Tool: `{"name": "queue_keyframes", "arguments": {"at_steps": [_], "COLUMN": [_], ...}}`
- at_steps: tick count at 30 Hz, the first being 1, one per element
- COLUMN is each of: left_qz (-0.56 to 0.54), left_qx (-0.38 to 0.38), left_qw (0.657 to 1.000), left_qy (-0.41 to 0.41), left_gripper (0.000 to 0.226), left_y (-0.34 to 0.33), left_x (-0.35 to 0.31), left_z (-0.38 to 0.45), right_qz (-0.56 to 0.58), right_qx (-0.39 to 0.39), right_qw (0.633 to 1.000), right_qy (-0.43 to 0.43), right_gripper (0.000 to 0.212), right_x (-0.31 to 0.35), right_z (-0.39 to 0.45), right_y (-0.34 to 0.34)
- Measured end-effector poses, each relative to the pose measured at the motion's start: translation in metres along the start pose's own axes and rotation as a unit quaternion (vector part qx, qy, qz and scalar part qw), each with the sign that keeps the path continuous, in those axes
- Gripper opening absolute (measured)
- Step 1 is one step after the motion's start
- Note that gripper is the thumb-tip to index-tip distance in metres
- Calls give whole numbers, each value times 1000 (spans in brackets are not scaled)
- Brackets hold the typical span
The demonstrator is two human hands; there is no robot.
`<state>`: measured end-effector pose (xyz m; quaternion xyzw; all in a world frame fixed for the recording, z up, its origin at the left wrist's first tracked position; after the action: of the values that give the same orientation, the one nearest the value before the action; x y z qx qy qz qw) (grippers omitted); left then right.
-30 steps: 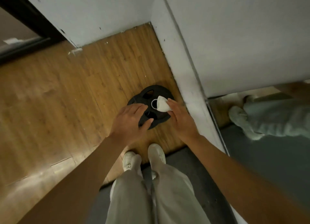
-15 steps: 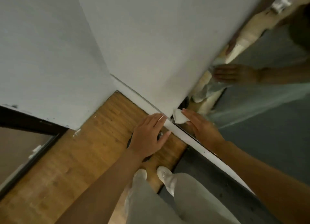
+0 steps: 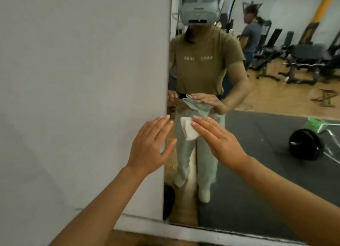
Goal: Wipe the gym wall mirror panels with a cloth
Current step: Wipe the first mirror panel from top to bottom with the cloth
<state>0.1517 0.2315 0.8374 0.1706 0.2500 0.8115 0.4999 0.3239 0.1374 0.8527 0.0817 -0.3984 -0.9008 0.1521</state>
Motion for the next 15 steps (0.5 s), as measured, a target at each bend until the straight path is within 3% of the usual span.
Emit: {"name": "queue_keyframes", "arguments": {"at_steps": [4,7,10,15], "left_qz": [15,27,44,74], "left_qx": [-82,-124,-148,-179], "left_qw": [996,991,987,980], "left_qy": [-31,-50,-52,-48], "left_gripper": [50,53,56,57], "left_y": [36,63,85,121], "left_x": [-6,-15,-21,-18], "left_z": [91,151,202,283], "right_qz": [-76,-123,-179,-230], "right_qx": [-47,-90,-117,-170], "right_qw": [994,984,971,952], "right_qy": [63,93,110,109], "right_gripper": [42,38,46,77], "right_x": [-17,-29,-43,-61], "right_z": [53,88,120,178], "right_y": [73,129,176,246]}}
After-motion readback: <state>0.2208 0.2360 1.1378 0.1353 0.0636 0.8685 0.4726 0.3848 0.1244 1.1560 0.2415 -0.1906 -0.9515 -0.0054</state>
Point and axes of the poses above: each hand's wrist, its own z-axis towards the middle knuckle, its own y-axis out of the back of the hand, x = y × z, the point moved 6 cm from there along z, towards the middle knuckle, and after that the axes turned 3 degrees about z, right-handed, at the moved point
